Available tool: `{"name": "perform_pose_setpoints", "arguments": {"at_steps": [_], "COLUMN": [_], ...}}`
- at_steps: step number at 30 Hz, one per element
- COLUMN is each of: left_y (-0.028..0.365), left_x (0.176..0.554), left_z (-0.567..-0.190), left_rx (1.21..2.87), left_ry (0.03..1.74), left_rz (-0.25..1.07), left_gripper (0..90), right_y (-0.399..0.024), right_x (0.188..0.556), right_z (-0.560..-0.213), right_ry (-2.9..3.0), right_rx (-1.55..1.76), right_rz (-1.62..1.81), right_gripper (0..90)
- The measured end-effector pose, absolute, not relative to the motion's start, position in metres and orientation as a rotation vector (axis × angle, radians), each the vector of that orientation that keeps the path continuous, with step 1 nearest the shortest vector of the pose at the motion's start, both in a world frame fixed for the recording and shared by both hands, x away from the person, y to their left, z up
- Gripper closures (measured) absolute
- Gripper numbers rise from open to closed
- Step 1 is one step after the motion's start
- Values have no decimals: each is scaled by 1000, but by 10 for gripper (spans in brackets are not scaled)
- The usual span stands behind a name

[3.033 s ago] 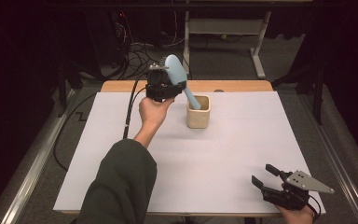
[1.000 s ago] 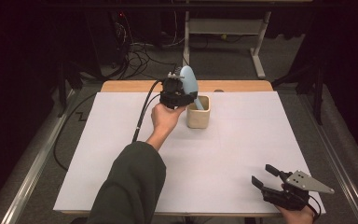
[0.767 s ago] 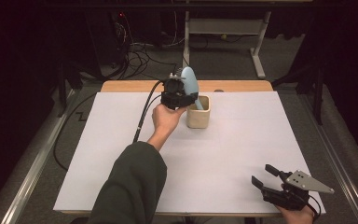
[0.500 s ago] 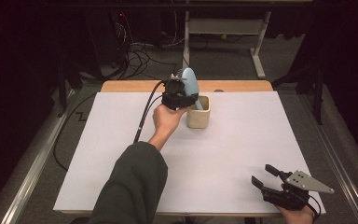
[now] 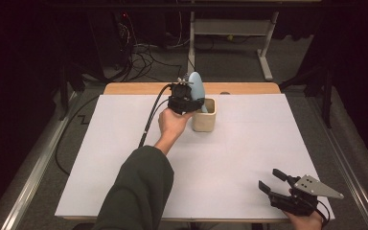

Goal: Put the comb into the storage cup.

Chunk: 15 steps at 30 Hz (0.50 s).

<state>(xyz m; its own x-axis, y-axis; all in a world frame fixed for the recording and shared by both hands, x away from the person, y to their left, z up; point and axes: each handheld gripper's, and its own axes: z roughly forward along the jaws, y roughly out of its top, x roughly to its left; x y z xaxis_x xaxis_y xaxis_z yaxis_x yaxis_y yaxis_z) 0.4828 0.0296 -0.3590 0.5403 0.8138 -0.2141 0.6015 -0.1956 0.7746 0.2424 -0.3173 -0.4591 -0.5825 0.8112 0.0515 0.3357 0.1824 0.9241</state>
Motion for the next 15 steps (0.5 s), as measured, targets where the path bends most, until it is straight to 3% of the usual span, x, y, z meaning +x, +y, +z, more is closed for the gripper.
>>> {"name": "perform_pose_setpoints", "arguments": {"at_steps": [15], "left_y": [26], "left_x": [485], "left_z": [-366], "left_rx": [1922], "left_ry": [1163], "left_rz": [309], "left_gripper": [530], "right_y": [-317], "right_x": [243], "right_z": [-459], "right_ry": [2011], "right_rx": [1075], "right_rz": [1388], "right_gripper": [299]}}
